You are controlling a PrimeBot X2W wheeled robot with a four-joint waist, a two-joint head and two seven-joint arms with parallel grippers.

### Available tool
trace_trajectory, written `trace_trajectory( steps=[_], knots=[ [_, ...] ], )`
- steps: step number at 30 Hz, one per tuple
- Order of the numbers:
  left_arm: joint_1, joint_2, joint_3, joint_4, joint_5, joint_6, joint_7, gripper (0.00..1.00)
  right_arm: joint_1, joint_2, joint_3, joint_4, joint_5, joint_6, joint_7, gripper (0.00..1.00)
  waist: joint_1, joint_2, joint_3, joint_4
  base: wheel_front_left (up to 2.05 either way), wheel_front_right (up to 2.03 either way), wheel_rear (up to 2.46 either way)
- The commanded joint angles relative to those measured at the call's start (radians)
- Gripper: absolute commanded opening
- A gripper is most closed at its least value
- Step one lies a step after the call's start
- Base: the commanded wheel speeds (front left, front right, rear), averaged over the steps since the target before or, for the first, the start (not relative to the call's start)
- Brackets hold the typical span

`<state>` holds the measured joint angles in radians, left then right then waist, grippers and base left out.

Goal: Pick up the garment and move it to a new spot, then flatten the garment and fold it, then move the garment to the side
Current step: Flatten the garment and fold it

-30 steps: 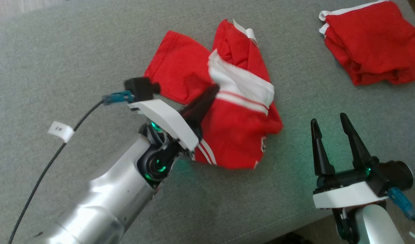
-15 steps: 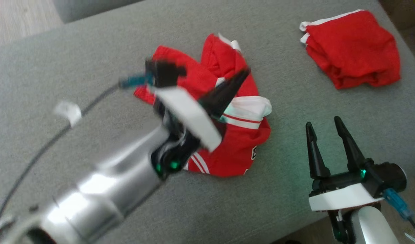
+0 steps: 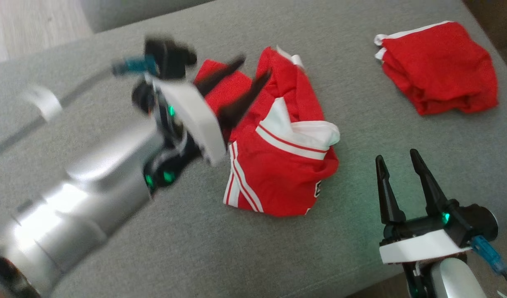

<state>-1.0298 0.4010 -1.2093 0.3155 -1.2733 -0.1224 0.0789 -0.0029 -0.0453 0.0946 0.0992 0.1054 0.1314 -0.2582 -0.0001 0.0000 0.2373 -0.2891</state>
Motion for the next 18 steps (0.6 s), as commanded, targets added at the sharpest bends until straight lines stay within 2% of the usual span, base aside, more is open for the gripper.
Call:
trace_trajectory(
  steps=[1, 4, 5, 10, 13, 18],
  knots=[
    [-0.017, -0.007, 0.023, -0.011, 0.004, 0.003, 0.0, 1.0, -0.012, -0.005, 0.019, -0.036, -0.003, -0.001, -0.004, 1.0, 0.0001, 0.0, 0.018, 0.015, 0.0, 0.0, 0.0],
    [0.014, -0.065, -0.004, 0.069, 0.026, 0.05, -0.007, 1.0, -0.025, -0.005, 0.014, -0.04, -0.012, -0.001, -0.004, 1.0, 0.0001, 0.0, 0.045, 0.032, 0.0, 0.0, 0.0],
    [0.025, -0.118, -0.017, 0.118, 0.046, 0.08, -0.016, 1.0, -0.036, -0.005, 0.01, -0.043, -0.016, -0.001, -0.004, 1.0, 0.0001, 0.0, 0.062, 0.041, 0.0, 0.0, 0.0],
    [0.027, -0.227, -0.036, 0.206, 0.087, 0.119, -0.03, 1.0, -0.056, -0.005, 0.001, -0.051, -0.023, -0.001, -0.004, 1.0, 0.0001, 0.0, 0.092, 0.053, 0.0, 0.0, 0.0],
    [0.023, -0.263, -0.042, 0.257, 0.106, 0.124, -0.035, 1.0, -0.062, -0.005, 0.002, -0.051, -0.026, -0.001, -0.004, 1.0, 0.0001, 0.0, 0.097, 0.051, 0.0, 0.0, 0.0],
    [0.005, -0.296, -0.022, 0.292, 0.103, 0.099, -0.083, 1.0, -0.063, -0.005, 0.008, -0.051, -0.021, -0.001, -0.004, 1.0, 0.0001, 0.0, 0.098, 0.042, 0.0, 0.0, 0.0]
  ],
)
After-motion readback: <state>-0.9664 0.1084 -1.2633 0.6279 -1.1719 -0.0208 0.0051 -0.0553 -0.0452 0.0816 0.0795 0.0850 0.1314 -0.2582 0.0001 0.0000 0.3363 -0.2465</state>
